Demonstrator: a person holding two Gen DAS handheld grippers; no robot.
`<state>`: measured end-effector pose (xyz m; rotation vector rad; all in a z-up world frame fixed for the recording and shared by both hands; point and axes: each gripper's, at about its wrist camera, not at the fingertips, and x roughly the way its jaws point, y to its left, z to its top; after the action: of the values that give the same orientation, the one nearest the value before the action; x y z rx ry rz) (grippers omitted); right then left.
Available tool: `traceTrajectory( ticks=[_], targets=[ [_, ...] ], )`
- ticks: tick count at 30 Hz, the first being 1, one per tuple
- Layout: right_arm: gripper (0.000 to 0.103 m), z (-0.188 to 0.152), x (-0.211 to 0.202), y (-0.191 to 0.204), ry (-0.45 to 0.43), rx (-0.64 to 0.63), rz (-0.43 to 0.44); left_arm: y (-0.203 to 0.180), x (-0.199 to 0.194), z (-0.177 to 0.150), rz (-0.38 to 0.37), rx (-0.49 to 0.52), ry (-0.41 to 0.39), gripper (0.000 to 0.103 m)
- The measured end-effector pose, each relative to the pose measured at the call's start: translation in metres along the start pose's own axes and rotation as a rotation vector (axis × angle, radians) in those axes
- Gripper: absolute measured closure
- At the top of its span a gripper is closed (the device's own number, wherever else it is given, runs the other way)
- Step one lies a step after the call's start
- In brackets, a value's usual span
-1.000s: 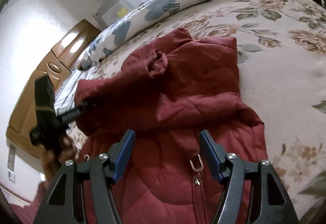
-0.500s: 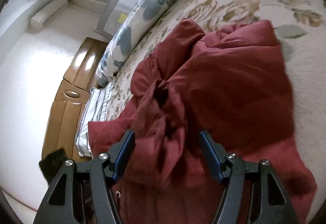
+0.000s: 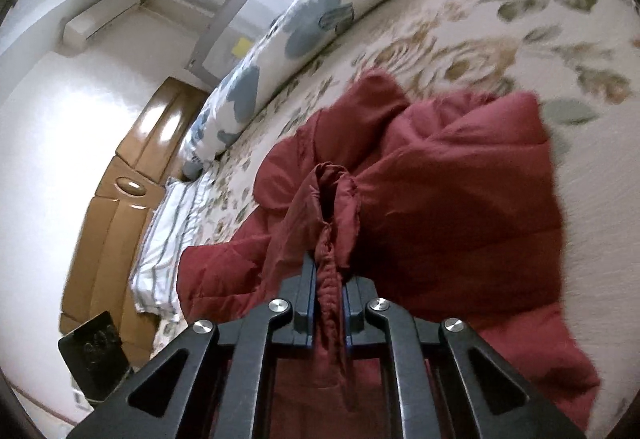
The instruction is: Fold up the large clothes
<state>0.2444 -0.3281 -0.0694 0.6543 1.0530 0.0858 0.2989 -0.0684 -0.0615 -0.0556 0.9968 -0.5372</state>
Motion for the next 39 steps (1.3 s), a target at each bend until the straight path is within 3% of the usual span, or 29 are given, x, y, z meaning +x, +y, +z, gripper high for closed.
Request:
traceTrajectory(
  ticks=[6,15,20,22,29,34,37,39],
  targets=[
    [0.095,-0.011,-0.025,-0.015,-0.033,-0.040,-0.090,0.020,-0.017,-0.004,0.036,-0.030,-0.029,0.025],
    [0.094,-0.028,-0.013,-0.034,0.005,-0.058,-0.155,0.062,-0.020,0.016,0.218,-0.134,-0.053,0.026],
    [0.082,-0.029,-0.015,-0.025,0.001,-0.095,-0.198,0.068,0.014,0.024,0.273,-0.142,0.003,0.026],
    [0.068,-0.028,-0.022,-0.019,-0.022,-0.105,-0.229,0.072,0.029,0.022,0.319,-0.147,0.034,0.023],
    [0.059,-0.035,-0.052,0.036,-0.159,-0.288,-0.323,0.071,0.047,0.019,0.357,-0.152,0.035,0.021],
    [0.055,-0.048,-0.004,0.056,-0.023,-0.421,-0.362,0.074,0.050,0.015,0.370,-0.156,0.036,0.016],
    [0.055,-0.053,0.027,0.035,0.060,-0.383,-0.434,0.078,0.052,0.014,0.381,-0.160,0.035,0.011],
    [0.056,-0.052,0.035,0.022,0.068,-0.370,-0.448,0.080,0.049,0.013,0.376,-0.165,0.039,0.011]
  ],
)
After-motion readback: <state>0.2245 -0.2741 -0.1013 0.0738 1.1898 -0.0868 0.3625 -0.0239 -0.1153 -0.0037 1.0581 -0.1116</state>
